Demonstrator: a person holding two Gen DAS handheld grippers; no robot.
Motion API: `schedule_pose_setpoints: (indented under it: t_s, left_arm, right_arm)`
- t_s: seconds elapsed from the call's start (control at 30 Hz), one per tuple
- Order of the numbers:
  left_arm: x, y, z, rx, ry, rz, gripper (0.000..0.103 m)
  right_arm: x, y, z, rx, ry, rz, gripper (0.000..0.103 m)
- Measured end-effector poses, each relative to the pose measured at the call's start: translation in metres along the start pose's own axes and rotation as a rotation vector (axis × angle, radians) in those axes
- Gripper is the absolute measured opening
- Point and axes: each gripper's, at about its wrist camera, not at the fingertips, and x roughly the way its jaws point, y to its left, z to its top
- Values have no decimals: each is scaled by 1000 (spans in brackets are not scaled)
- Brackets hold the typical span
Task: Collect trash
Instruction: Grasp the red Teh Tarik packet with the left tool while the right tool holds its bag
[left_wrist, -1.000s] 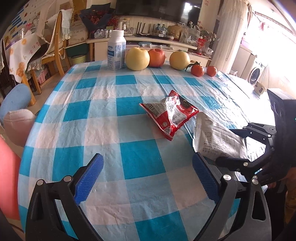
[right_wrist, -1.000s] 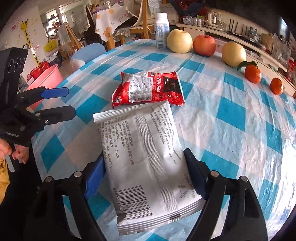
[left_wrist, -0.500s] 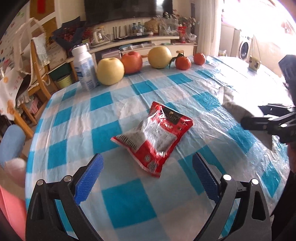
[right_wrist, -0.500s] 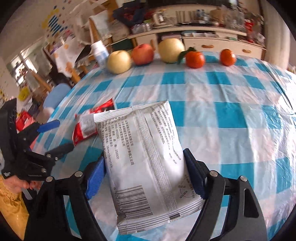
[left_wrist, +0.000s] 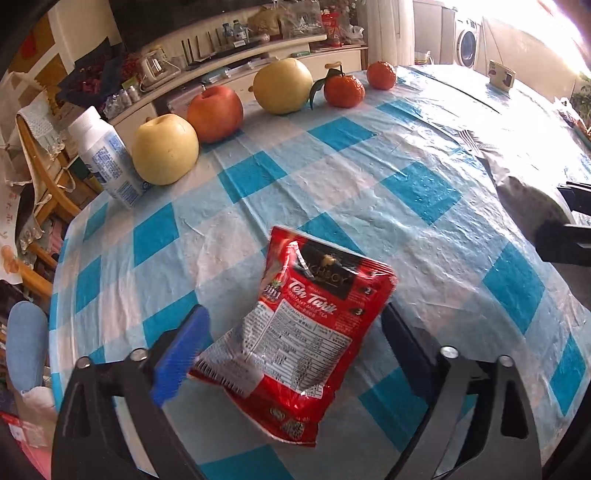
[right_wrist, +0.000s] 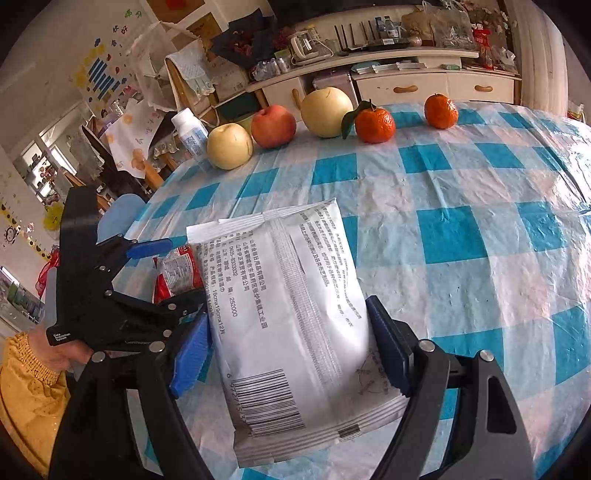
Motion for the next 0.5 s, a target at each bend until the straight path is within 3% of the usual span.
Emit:
schedule_pose_setpoints:
  t_s: [0.03,0.13,0.5]
  left_arm:
    - [1,-1,1,-1,4,0,78]
    - [1,-3,2,-6,-1,8,71]
    - [-10,3,-8,-148,-23,30,57]
  right_arm:
    - [0,0,0,0,0,0,79]
    - [1,0,0,0,-1,4,79]
    - [2,1,0,-8,-4,13,79]
